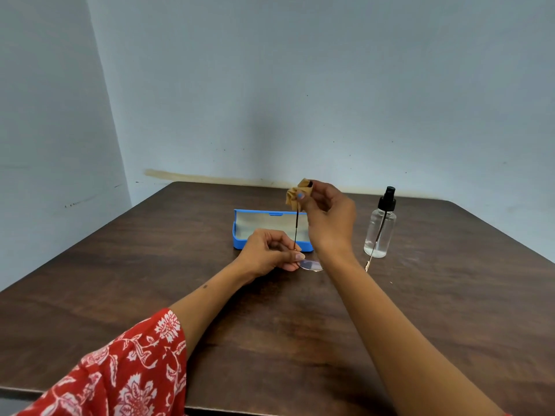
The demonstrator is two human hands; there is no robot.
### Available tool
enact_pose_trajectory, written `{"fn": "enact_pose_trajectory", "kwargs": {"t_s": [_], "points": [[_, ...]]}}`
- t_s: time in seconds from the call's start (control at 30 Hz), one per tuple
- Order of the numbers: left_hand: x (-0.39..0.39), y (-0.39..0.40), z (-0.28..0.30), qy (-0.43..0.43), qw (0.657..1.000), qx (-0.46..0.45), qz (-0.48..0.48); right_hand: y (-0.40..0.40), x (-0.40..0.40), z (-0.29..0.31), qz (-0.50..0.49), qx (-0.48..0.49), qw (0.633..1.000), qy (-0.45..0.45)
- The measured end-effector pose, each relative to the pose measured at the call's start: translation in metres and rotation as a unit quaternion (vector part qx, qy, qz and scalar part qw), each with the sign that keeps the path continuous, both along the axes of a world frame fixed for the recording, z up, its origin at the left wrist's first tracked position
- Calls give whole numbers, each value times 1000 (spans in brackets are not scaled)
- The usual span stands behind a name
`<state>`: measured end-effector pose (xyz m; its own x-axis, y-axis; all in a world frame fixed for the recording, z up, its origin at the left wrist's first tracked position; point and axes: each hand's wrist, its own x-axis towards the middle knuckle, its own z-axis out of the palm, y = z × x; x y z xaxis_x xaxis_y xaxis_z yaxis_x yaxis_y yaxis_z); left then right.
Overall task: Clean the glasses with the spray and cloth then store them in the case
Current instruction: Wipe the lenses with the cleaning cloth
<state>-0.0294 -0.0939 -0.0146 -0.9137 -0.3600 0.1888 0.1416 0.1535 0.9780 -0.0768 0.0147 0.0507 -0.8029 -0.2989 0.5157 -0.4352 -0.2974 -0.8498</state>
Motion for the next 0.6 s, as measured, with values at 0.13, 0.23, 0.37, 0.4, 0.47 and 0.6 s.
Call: {"fn": "enact_pose_trajectory", "kwargs": {"t_s": [0.13,0.23,0.37,0.4,0.47,0.6], "points": [[1,0,0,1,1000,-5,-3,-2,-1,-22,-25,98,995,15],[1,0,1,2,1000,-18,1,-1,-3,-37,-37,175,984,16],[2,0,1,-2,1000,-16,2,2,-3,-31,-34,161,986,17],[2,0,0,-4,1000,-12,1,2,-3,-25,-33,142,989,18],[1,0,0,-2,1000,-11,-2,1,-3,-11,-23,91,995,20],[1,-1,2,-5,1000,-12,-2,-3,0,3,-7,-8,1000,-2]]}}
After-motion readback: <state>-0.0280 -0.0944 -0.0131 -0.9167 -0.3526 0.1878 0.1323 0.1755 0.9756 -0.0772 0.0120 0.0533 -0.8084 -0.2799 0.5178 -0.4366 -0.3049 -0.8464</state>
